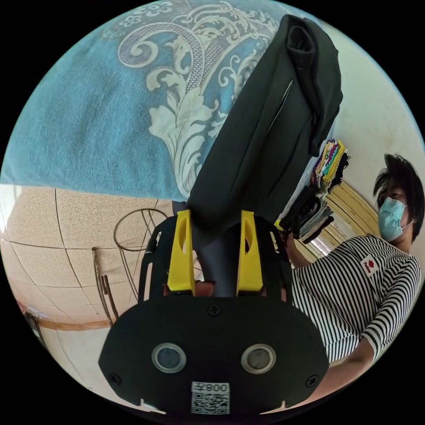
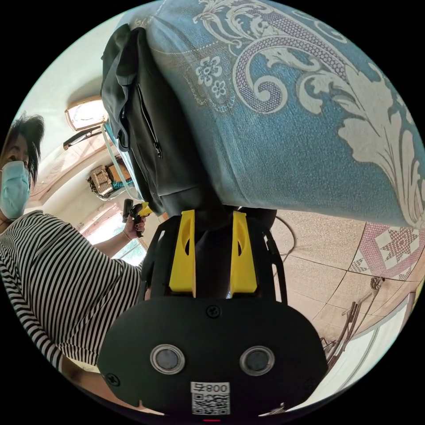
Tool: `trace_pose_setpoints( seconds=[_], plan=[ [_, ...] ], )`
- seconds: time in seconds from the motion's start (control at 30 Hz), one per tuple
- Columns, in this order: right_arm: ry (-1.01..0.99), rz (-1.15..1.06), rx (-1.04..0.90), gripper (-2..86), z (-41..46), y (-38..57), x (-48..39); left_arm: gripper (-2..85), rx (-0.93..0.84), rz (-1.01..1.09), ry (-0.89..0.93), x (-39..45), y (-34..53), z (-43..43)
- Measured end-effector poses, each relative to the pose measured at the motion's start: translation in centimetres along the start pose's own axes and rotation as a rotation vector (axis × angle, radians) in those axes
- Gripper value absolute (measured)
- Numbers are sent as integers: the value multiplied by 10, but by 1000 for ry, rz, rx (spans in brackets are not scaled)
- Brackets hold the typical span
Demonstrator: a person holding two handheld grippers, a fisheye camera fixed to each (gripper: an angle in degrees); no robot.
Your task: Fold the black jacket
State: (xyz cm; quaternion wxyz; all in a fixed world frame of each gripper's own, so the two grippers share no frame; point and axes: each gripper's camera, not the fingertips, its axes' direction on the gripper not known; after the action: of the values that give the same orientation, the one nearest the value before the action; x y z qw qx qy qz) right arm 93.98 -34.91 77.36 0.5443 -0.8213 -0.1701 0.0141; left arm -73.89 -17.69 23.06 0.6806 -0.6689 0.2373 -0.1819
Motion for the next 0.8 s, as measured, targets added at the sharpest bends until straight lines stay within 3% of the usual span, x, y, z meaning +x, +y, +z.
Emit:
trace_pose_setpoints(
  seconds=[0.27, 0.8],
  plan=[
    [-80, -9, -40, 60, 0, -8, 22, 48, 14, 6, 45, 4, 20, -12],
    [-278, -256, -64, 15, -72, 5, -36, 38, 94, 123, 235, 74, 79, -71]
  ],
)
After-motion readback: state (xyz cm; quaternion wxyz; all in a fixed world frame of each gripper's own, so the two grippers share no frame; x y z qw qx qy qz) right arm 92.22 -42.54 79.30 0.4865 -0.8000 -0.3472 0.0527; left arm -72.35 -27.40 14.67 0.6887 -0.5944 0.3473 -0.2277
